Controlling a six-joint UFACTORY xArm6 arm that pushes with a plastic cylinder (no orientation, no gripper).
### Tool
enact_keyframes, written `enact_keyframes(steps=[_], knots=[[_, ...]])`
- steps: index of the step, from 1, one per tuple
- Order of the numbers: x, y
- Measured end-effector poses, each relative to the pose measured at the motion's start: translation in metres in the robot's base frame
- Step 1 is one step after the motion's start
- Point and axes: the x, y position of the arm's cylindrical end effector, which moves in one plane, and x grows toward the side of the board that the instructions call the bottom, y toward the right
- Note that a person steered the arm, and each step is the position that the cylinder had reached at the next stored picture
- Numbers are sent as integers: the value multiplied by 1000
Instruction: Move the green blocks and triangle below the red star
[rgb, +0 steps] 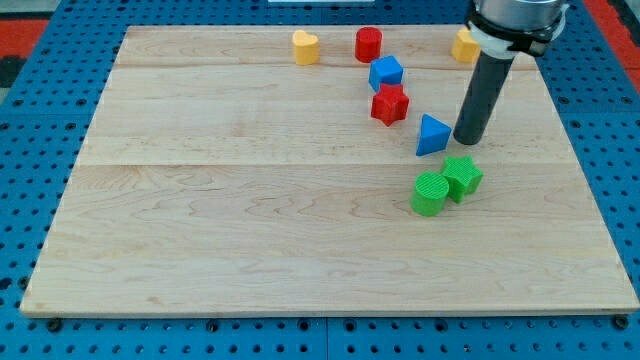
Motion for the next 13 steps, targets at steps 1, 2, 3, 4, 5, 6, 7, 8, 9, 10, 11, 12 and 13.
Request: enact_keyframes(steps=[1,2,3,4,5,6,7,8,9,10,11,12,13], knots=[[0,-15],[0,-30],[0,-45],[0,-49],[0,-3],[16,76],[48,72],[59,47],[62,-23],[58,-53],[59,-38],[122,-38],[171,-80]])
